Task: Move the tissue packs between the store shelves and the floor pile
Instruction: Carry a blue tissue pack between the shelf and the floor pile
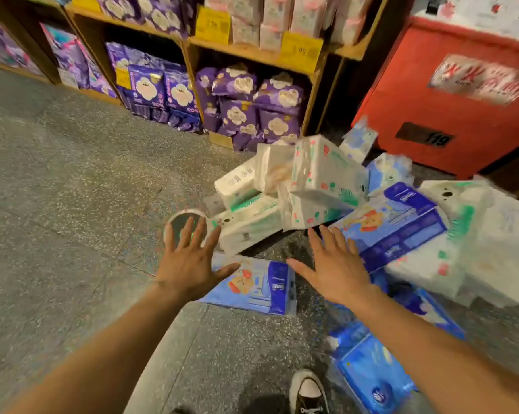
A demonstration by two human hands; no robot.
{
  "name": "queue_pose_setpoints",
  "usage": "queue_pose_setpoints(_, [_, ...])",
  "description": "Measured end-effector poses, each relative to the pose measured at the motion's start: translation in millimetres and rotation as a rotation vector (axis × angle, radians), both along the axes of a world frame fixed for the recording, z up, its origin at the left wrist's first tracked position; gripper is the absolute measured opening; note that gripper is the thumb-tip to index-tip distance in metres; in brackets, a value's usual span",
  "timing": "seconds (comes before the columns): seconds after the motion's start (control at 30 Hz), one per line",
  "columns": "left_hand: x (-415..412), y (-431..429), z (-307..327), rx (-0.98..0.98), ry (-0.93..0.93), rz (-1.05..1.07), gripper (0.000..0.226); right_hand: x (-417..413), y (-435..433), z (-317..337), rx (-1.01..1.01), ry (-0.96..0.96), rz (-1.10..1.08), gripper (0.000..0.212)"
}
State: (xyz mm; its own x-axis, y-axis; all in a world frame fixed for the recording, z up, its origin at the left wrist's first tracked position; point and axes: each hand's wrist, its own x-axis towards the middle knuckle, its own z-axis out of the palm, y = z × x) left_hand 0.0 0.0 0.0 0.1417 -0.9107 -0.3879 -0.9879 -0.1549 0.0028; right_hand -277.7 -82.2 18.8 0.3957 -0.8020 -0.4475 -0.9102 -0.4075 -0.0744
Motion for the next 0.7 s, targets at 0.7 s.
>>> queue_pose_setpoints(0.7, [74.3,-6.2,-330.2,0.164,0.607,0.616,0.126,37.2,21.8,-347.9,0.595,-0.563,-0.953,0.147])
